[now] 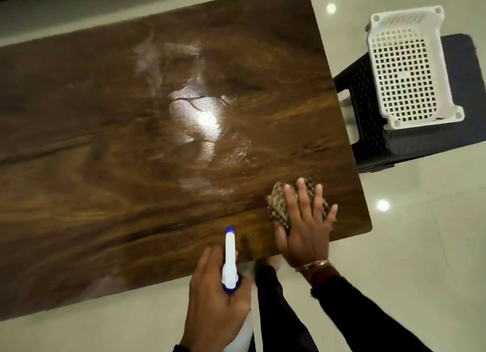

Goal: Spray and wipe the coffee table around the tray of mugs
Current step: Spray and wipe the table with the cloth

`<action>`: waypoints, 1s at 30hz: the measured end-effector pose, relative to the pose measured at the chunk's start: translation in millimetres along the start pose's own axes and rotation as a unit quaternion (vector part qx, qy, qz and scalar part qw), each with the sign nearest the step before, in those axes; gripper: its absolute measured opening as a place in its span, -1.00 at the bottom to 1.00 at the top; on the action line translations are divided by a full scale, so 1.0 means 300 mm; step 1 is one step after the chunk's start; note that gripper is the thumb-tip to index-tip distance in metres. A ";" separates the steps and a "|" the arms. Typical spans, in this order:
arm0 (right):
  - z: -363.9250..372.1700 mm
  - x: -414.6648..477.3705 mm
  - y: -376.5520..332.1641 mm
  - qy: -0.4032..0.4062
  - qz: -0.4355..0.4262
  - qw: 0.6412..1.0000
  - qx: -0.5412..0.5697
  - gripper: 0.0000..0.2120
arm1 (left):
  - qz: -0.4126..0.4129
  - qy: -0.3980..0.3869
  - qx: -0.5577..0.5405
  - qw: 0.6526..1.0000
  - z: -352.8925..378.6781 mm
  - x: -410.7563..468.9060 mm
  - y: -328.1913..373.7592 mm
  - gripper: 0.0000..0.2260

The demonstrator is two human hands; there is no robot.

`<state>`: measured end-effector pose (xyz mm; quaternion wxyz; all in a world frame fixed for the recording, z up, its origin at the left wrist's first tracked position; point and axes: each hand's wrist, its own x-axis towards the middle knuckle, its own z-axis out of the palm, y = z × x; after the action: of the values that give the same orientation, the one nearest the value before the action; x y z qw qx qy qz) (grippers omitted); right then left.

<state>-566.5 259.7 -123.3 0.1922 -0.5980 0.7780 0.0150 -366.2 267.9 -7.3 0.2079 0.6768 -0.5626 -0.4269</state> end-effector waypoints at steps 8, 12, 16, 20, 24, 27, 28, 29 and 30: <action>0.013 0.250 -0.439 0.026 0.021 0.999 0.017 -0.14 | -0.008 0.025 -0.001 1.000 -0.118 -0.024 -0.024 -0.27; 0.134 -0.004 -0.611 -0.027 -0.166 0.985 -0.048 -0.21 | -0.009 0.052 -0.023 0.998 -0.173 -0.020 -0.041 -0.41; 0.135 -0.092 -0.466 -0.028 -0.159 0.987 -0.016 -0.20 | 0.005 0.017 -0.034 0.999 -0.226 0.015 -0.079 -0.69; 0.020 0.125 -0.263 0.000 -0.003 1.000 0.000 -0.11 | 0.009 0.006 -0.052 0.999 -0.269 0.057 -0.094 -0.73; -0.068 0.458 -0.344 0.045 0.147 0.987 0.042 -0.24 | 0.018 0.011 -0.053 0.998 -0.305 0.103 -0.075 -0.45; -0.044 0.555 -0.560 0.042 0.092 0.995 0.024 -0.21 | 0.012 0.008 -0.057 0.998 -0.341 0.144 -0.062 -0.40; -0.026 0.541 -0.632 0.039 0.057 0.998 0.014 -0.20 | 0.022 0.011 -0.052 0.998 -0.353 0.157 -0.059 -0.42; -0.005 0.502 -0.693 0.034 0.017 0.999 0.005 -0.18 | 0.033 0.015 -0.042 0.998 -0.363 0.171 -0.057 -0.43; 0.016 0.445 -0.745 0.021 -0.027 0.999 -0.004 -0.17 | 0.040 0.017 -0.028 0.999 -0.375 0.188 -0.060 -0.43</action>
<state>-384.0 73.9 -123.8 0.1735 -0.6196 0.7655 0.0009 -264.1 197.7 21.4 0.2532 0.6553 -0.5732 -0.4218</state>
